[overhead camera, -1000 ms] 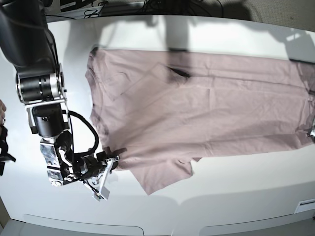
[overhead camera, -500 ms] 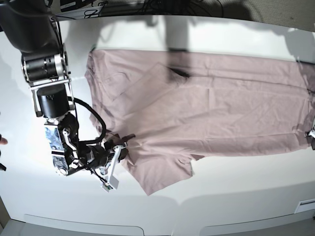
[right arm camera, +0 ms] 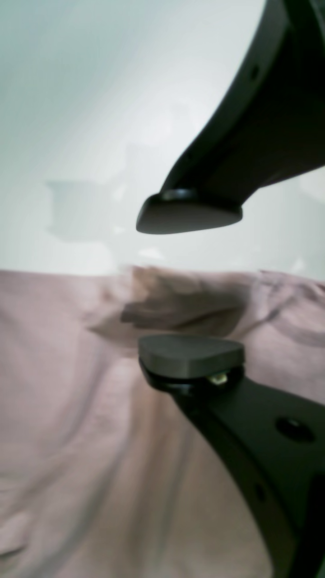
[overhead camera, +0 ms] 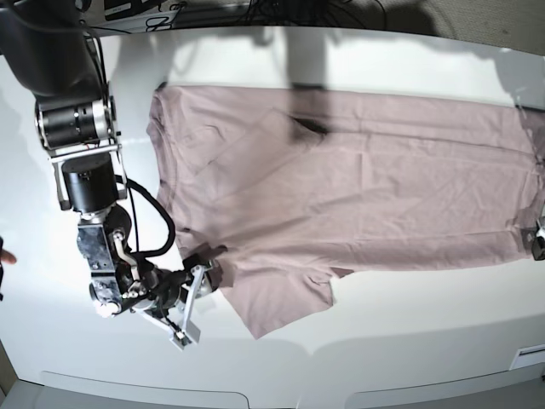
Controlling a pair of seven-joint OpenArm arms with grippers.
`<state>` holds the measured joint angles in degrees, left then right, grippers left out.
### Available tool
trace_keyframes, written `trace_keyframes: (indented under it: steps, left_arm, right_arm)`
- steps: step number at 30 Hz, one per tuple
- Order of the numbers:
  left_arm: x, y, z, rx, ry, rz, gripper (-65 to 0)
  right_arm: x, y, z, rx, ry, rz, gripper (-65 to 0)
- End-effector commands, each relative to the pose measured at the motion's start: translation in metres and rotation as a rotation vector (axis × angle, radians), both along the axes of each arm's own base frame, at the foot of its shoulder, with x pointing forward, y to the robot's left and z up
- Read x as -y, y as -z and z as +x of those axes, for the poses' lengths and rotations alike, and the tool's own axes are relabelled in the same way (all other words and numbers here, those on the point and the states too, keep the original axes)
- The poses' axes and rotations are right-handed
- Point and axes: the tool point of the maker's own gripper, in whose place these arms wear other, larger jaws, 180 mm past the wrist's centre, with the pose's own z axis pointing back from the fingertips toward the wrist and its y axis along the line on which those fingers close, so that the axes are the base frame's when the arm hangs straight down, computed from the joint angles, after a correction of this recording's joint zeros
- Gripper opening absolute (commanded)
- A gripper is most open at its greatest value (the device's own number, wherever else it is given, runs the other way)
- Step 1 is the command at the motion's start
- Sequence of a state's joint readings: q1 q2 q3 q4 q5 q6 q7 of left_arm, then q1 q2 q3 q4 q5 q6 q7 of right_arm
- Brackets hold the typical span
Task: Fold the T-shirt properly
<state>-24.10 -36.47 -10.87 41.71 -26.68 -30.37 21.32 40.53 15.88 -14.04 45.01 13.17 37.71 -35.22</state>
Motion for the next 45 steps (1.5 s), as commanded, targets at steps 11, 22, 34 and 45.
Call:
trace_keyframes:
  steps: [11,22,34,45]
  left_arm:
    - [0.032,-0.062,-0.021,0.165,0.147,0.198,-43.7]
    - [0.056,-0.05,-0.105,0.118,0.115,0.238,-43.7]
    - [0.078,0.037,-0.168,-0.03,0.048,0.143,-43.7]
    - [0.068,0.061,-0.182,-0.08,0.009,0.115,-43.7]
  right_arm:
    - [-0.018,-0.111,0.02,0.214,0.014,0.242,-29.8]
    - [-0.011,-0.087,-0.093,0.254,0.06,0.278,-29.9]
    - [-0.035,-0.013,-0.213,0.069,0.073,0.294,-29.9]
    - [-0.026,0.051,-0.241,-0.107,0.133,0.28,-29.9]
